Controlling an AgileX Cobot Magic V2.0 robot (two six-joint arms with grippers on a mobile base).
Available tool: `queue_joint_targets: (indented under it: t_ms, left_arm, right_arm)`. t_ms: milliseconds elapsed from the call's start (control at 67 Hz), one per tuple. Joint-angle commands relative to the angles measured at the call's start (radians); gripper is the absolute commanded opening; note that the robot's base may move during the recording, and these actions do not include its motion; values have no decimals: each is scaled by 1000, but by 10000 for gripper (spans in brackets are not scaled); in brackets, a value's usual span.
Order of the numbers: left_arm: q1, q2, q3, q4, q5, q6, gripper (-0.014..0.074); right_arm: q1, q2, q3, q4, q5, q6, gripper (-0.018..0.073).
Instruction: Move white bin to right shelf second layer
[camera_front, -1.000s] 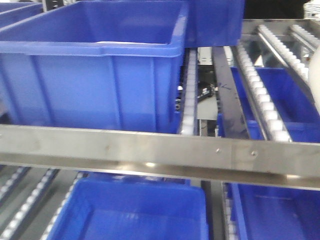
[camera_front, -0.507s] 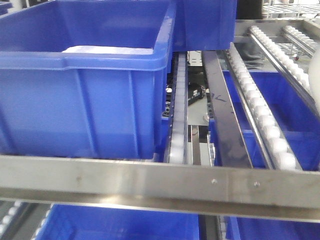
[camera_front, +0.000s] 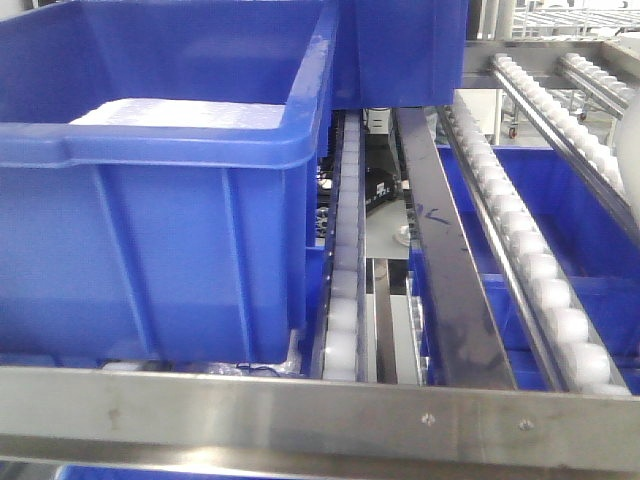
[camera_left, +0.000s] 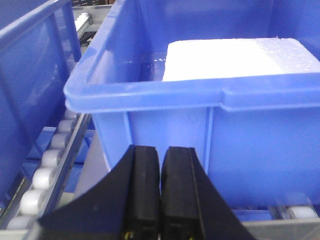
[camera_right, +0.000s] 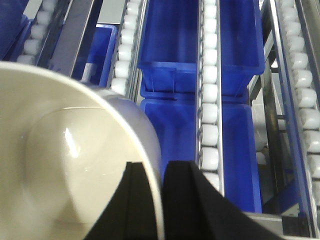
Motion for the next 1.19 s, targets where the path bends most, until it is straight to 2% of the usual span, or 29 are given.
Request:
queue_joint_targets:
  t_ms: [0, 239, 403, 567, 776, 880, 1029, 1179]
  left_arm:
    - [-5, -14, 37, 0, -87, -5, 85]
    - [-5, -14, 37, 0, -87, -5, 85]
    - [-5, -14, 37, 0, -87, -5, 85]
    - [-5, -14, 37, 0, -87, -5, 85]
    - [-5, -14, 37, 0, -87, -5, 85]
    - [-5, -14, 37, 0, -87, -5, 85]
    - [-5, -14, 37, 0, -87, -5, 85]
    - [-5, -14, 37, 0, -87, -5, 85]
  right_arm:
    - [-4, 2, -29, -1, -100, 1, 49]
    - [-4, 2, -29, -1, -127, 1, 49]
    - [-4, 25, -29, -53, -128, 1, 49]
    - [-6, 182, -29, -58, -138, 66, 49]
    - [-9, 341, -29, -60, -279, 90, 49]
    - [-53, 380, -29, -62, -313, 89, 49]
    - [-175, 404, -29, -77, -343, 83, 49]
    - [-205, 441, -29, -76, -321, -54, 49]
